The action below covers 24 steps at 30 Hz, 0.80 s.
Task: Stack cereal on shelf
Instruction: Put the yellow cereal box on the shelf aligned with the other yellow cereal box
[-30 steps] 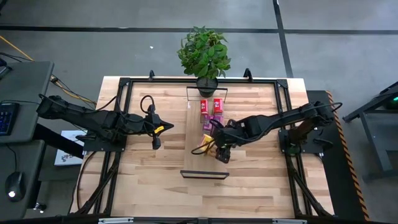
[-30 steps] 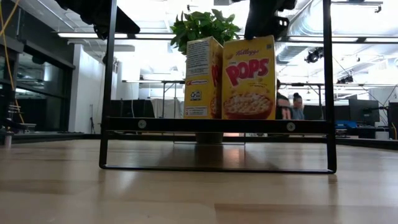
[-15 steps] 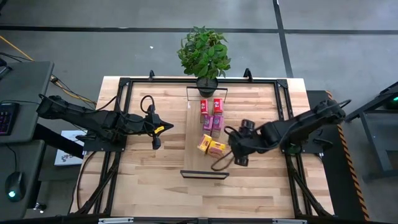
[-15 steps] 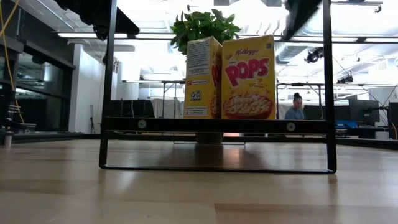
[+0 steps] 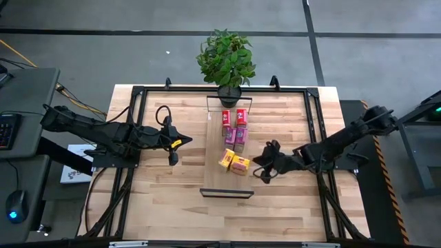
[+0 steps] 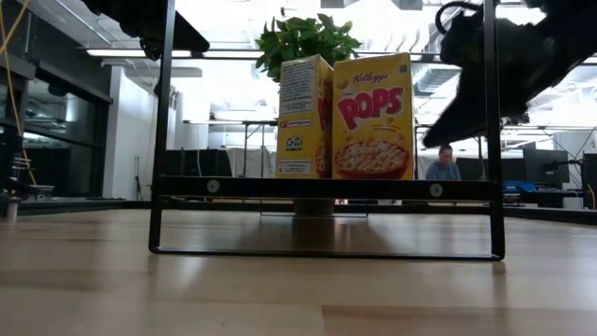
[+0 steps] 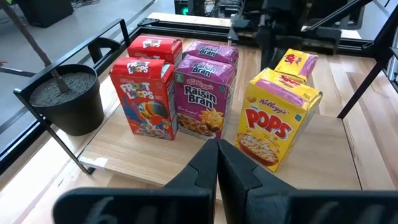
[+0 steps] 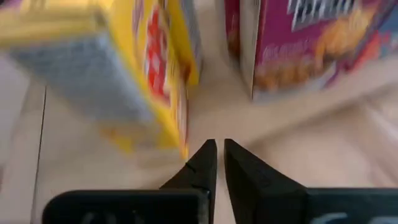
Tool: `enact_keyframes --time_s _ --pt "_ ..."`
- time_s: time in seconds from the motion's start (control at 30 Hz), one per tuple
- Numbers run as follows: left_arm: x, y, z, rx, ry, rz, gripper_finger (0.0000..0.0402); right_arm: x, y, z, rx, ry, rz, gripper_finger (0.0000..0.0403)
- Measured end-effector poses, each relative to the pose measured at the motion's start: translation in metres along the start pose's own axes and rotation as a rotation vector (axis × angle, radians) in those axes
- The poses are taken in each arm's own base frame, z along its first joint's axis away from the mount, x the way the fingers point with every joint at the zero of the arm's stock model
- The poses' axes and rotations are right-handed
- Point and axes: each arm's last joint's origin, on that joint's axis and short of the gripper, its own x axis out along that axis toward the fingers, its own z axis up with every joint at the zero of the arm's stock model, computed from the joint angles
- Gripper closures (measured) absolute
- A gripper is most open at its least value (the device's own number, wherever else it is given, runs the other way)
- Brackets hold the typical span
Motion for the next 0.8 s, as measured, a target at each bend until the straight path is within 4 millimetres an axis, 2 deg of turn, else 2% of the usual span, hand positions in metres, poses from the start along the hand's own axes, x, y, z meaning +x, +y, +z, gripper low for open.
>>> enact_keyframes --time_s 0.1,0.23,0.57,0.8 --pt "0.000 0.000 0.000 0.000 -0.001 0.001 0.0399 0.009 -0.006 0.000 -0.021 -0.076 -0.008 0.0399" --pt "0.000 0.000 0.000 -0.018 -0.001 0.001 0.0399 0.016 -0.010 0.001 -0.025 -0.062 -0.016 0.0398" --pt "0.005 -0.002 -0.002 -0.058 0.021 0.005 0.0399 0.029 0.007 0.002 -0.032 -0.013 0.098 0.0402" --pt "0.028 -0.014 -0.025 -0.111 0.175 -0.044 0.0399 0.028 0.014 0.001 -0.007 -0.007 0.117 0.0402"
